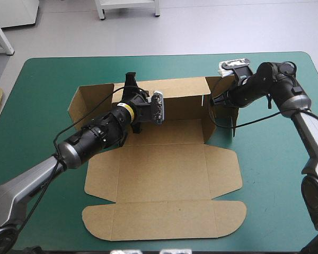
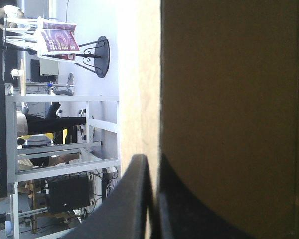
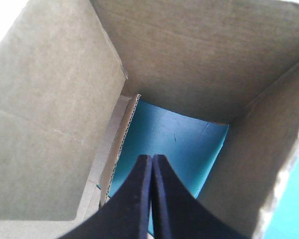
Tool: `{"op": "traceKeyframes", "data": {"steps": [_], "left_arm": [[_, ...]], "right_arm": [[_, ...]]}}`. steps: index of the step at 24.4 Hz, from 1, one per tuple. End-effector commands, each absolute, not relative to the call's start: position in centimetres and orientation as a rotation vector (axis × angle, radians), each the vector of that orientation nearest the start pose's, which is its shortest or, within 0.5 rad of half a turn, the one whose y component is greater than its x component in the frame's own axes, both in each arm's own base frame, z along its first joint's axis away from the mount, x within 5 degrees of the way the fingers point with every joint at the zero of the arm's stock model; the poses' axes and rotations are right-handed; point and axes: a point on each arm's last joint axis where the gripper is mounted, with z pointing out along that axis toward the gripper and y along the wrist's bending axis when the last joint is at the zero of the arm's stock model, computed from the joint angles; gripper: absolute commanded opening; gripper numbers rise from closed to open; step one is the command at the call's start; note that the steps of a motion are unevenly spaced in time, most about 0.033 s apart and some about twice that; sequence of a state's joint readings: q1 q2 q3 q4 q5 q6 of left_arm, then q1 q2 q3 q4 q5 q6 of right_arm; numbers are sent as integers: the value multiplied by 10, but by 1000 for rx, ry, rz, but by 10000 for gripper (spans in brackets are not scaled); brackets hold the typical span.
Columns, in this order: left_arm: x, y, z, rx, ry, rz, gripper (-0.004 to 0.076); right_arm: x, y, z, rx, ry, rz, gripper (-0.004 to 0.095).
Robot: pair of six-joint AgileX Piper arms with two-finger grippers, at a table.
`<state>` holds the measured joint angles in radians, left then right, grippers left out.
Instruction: Fold the box
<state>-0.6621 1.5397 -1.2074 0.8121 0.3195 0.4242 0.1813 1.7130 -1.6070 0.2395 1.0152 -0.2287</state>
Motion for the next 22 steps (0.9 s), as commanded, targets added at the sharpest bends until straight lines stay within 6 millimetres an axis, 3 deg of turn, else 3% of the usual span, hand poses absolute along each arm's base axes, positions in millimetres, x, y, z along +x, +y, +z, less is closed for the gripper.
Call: {"op": "traceKeyframes", "data": {"steps": [1,22], "left_arm": [[288,-202,348,1501,1334,538,-8],[288,-203,348,1504,1328,542,-8]], "right_arm": [[361,84,360,-429,2466,293,-19],[359,84,358,-448,2497,296,-19]]}}
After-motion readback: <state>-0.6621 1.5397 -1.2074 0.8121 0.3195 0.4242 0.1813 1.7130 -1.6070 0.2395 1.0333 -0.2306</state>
